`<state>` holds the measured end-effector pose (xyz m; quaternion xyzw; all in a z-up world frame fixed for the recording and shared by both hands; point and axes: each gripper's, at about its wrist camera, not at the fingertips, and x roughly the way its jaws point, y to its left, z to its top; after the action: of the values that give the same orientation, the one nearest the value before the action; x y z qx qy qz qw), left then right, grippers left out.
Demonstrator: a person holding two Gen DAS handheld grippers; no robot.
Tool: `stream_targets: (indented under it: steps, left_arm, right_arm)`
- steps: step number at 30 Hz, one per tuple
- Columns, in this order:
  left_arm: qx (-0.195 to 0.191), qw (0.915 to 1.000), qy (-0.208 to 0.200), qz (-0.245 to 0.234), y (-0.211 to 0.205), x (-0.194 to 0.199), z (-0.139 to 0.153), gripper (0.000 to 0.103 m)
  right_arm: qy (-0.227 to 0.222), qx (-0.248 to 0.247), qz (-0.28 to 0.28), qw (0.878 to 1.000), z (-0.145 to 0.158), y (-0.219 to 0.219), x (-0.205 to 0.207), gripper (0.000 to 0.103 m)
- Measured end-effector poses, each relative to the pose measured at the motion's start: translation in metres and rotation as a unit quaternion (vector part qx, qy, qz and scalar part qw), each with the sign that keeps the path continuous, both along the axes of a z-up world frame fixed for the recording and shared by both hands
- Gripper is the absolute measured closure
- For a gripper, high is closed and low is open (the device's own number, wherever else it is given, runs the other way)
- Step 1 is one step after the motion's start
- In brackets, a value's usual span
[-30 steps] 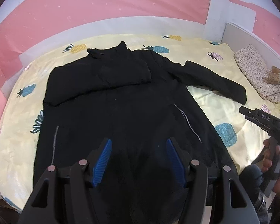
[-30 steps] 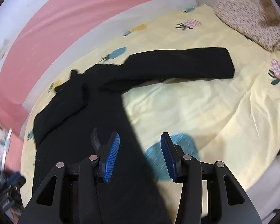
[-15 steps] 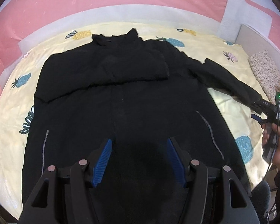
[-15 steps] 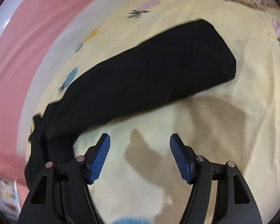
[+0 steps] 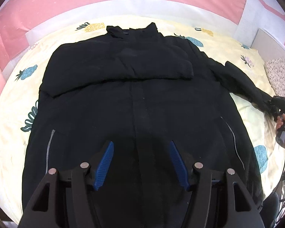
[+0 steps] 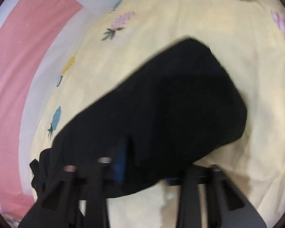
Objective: Fold large clothes
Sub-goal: 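Lift the sleeve and fold it across the coat chest with the right tool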
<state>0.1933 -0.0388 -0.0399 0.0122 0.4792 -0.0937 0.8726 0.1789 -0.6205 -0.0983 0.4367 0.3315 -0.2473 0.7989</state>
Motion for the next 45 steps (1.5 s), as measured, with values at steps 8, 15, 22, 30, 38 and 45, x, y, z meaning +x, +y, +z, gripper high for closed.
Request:
stream_targets:
  steps: [8,15,22,30,38,45]
  left_arm:
    - [-0.019,0.9994,-0.015,0.026,0.028,0.006,0.008,0.040]
    - [-0.035,0.9976,-0.033,0.049,0.060,0.013,0.017,0.040]
    - [-0.033,0.9953,-0.059,0.070,0.101,0.026,0.021,0.040]
    - [-0.033,0.9905,-0.081,0.106,0.149,0.062,0.003,0.040]
    - [-0.053,0.9888,-0.075,0.117,0.173,0.077,-0.017,0.040]
    - [-0.066,0.9861,-0.088,0.125,0.183,0.077,-0.014,0.040]
  right_arm:
    - [-0.072,-0.121,0.097,0.985,0.125,0.066,0.021,0.094]
    - [-0.135,-0.196,0.225,0.945,0.217,0.188,0.059,0.094]
    - [-0.136,-0.209,0.341,0.906,0.220,0.322,0.099,0.094]
    - [-0.053,-0.220,0.464,0.856,0.135,0.463,0.165,0.094]
    - [0.034,-0.212,0.532,0.819,0.039,0.530,0.188,0.039]
    - [-0.078,-0.151,0.549,0.818,0.076,0.520,0.143,0.028]
